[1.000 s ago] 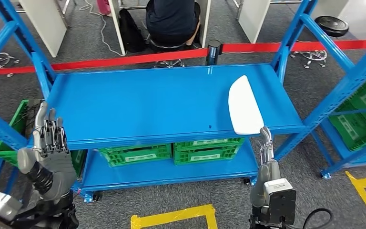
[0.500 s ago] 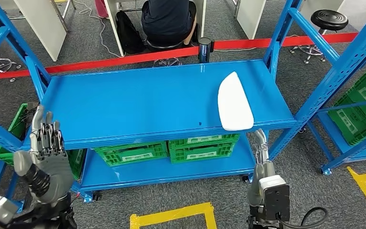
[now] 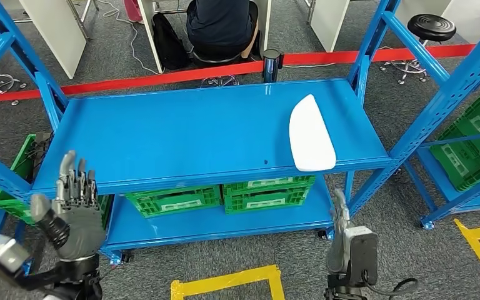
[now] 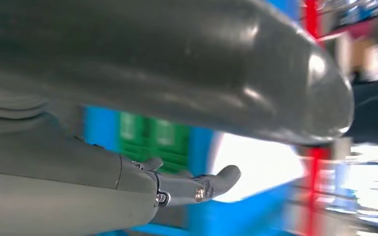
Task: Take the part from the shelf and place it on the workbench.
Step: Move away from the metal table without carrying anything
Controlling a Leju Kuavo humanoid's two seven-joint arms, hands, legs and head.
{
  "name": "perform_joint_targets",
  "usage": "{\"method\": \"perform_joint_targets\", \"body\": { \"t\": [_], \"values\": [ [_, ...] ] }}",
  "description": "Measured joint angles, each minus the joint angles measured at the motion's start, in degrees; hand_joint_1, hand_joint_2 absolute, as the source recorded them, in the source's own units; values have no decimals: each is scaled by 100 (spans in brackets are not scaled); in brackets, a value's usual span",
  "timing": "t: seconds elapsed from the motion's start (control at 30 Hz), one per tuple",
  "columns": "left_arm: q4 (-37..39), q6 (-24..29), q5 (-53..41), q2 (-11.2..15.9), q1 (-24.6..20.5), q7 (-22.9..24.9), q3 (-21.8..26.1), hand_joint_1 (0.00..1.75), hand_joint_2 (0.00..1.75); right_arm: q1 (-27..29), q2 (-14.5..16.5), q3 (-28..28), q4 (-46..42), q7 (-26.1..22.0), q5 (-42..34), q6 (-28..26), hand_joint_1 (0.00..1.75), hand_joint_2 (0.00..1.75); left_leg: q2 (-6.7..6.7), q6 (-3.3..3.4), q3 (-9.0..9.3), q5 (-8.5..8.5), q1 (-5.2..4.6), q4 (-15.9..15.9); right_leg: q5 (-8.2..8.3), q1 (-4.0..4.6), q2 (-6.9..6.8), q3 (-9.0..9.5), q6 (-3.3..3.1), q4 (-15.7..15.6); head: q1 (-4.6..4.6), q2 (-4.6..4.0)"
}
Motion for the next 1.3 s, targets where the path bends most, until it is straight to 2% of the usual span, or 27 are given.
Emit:
{"method": "perform_joint_targets", "body": {
  "t": [0.03, 0.1, 0.17, 0.23, 0.33, 0.43, 0.53, 0.67, 0.73, 0.93, 1.07, 1.3],
  "values": [
    [193, -34, 123, -15, -1, -45, 56, 0, 0, -37, 14, -22, 236, -69, -336, 10, 0, 0, 0, 1, -2, 0, 0, 0, 1, 0, 0, 0, 1, -2, 2, 0],
    [594, -164, 428, -47, -3, -194, 163, 0, 87, -120, 36, -41, 722, -249, -1066, 57, 0, 0, 0, 2, -6, 1, -1, 1, 3, -1, 0, -1, 4, -6, 3, 0],
    [1029, -393, 775, -98, -2, -422, 291, 0, 175, -199, 61, -42, 1254, -458, -1730, 147, 0, 87, -1, 2, -9, 2, -1, 2, 4, -2, 0, -1, 6, -8, 7, 0],
    [1464, -756, 956, -189, 8, -615, 479, 0, 175, -306, 103, -36, 1836, -648, -2223, 277, 0, 175, -1, 3, -11, 2, -1, 2, 6, -2, 0, 0, 7, -10, 8, 0],
    [1954, -1578, 936, -447, 88, -746, 1012, 0, 175, -457, 197, 15, 2888, -865, -2879, 517, 0, 175, -2, 4, -12, 1, -1, 3, 5, -2, 0, 0, 8, -13, 3, 0],
    [2280, -1959, 912, -719, 131, -770, 1652, 0, 175, -562, 273, 100, 3691, -910, -3236, 681, 0, 175, -2, 5, -13, -2, -1, 2, 4, -3, -1, -1, 8, -15, 9, 0],
    [2562, -1827, 891, -831, 133, -764, 2017, 0, 175, -624, 335, 165, 4243, -906, -3485, 823, 0, 175, -2, 5, -13, -5, -1, 2, 1, -5, -1, -1, 7, -16, 10, 0],
    [3175, -1028, 1135, -858, 114, -601, 2160, 0, 175, -789, 432, 305, 5140, -840, -3847, 965, 0, 175, -1, 8, -8, -9, 0, 1, -3, -5, 0, -1, 6, -17, 9, 0],
    [3499, -845, 1416, -868, 115, -593, 2187, 0, 175, -817, 476, 380, 5538, -777, -3972, 1004, 0, 175, -2, 8, -10, -8, 0, 1, -2, -5, 0, -2, 6, -17, 9, 0],
    [4427, -1362, 2094, -949, 14, -763, 2280, 0, 175, -958, 635, 592, 6527, -575, -4209, 1152, 0, 175, 1, 9, -9, -8, -1, 2, -1, -5, 1, 0, 6, -17, 15, 0],
    [4881, -1959, 2117, -1090, -40, -779, 2710, 0, 175, -998, 739, 749, 7047, -394, -4365, 1239, 0, 175, 1, 9, -8, -9, -2, 2, -1, -5, 0, 1, 6, -17, 21, 0],
    [5627, -1897, 2034, -1184, -139, -782, 3089, 0, 175, -1001, 811, 915, 7551, -337, -4477, 1333, 0, 175, 3, 11, -7, -10, -2, 2, -2, -6, 0, 1, 6, -18, 19, 0]
  ]
}}
